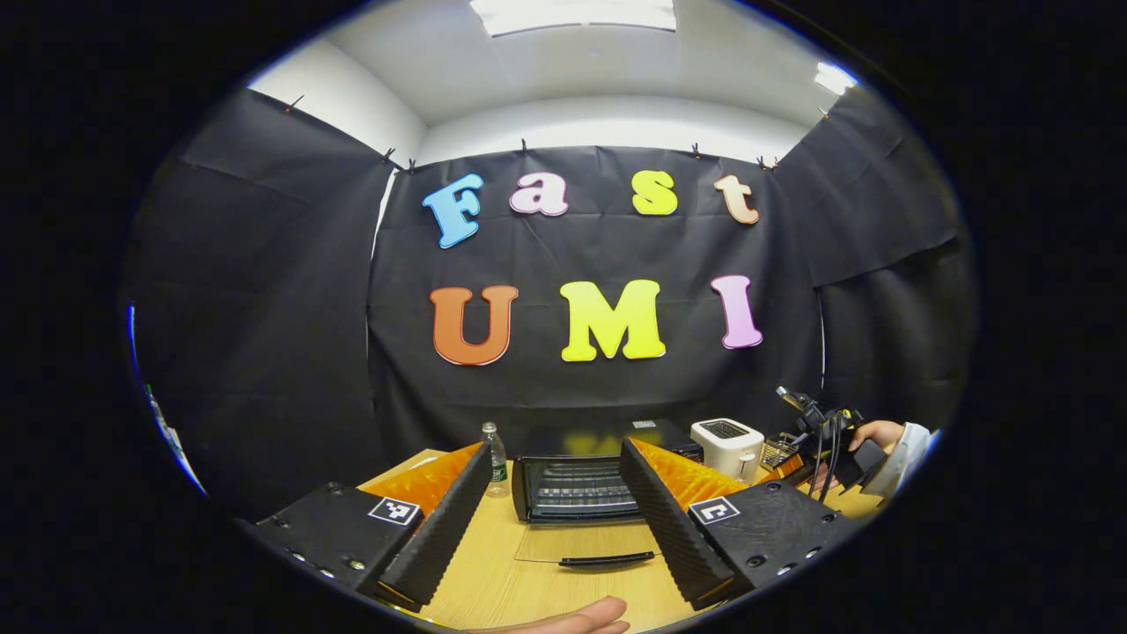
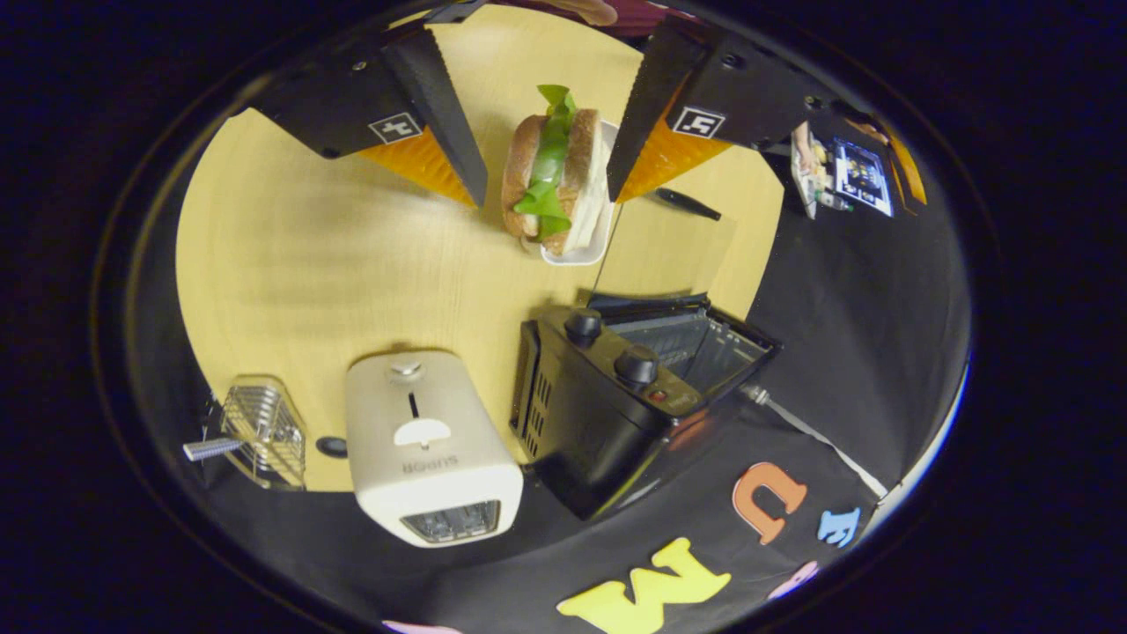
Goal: Open the electric oven with the left hand, put the food in, and close the electric oven.
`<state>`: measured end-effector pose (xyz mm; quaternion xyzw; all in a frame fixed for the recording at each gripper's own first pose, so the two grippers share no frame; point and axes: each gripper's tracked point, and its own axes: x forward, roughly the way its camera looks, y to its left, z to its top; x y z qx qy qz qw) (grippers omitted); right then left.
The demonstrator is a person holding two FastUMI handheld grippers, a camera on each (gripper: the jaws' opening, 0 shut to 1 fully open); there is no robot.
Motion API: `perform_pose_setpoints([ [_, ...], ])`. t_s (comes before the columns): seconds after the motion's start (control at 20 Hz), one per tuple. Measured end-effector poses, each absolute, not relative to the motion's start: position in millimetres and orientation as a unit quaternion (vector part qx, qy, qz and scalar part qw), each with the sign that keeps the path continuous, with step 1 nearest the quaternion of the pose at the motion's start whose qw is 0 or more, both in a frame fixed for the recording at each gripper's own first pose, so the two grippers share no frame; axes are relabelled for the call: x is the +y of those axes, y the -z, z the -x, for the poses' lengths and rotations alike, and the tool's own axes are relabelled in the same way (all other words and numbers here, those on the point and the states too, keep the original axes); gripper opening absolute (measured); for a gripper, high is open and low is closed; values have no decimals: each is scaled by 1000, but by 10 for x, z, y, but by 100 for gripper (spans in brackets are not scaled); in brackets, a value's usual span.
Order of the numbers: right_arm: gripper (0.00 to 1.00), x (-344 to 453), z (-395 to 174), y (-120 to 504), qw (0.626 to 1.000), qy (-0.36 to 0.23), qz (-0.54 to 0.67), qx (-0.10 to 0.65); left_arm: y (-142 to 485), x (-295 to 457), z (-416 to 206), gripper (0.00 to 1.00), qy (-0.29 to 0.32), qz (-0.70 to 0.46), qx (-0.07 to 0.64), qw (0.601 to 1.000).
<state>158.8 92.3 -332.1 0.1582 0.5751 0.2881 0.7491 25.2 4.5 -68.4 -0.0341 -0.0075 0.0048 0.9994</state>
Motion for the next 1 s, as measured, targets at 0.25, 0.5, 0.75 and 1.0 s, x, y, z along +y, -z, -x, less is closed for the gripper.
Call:
perform_pose_setpoints([
  [0.25,45,1022,-1513,3432,688,-305,-244,612,755,36,-184,95,-7,30,-1,1000],
  [0.5,31,979,-1388,3373,704,-277,-267,598,753,78,-168,95,-10,23,-7,1000],
  [0.75,41,1014,-1215,3023,724,-277,-297,557,772,133,-173,95,-7,22,0,1000],
  [1.0,41,1366,-1196,2748,730,-267,-386,496,773,170,-181,95,-3,21,1,1000],
])
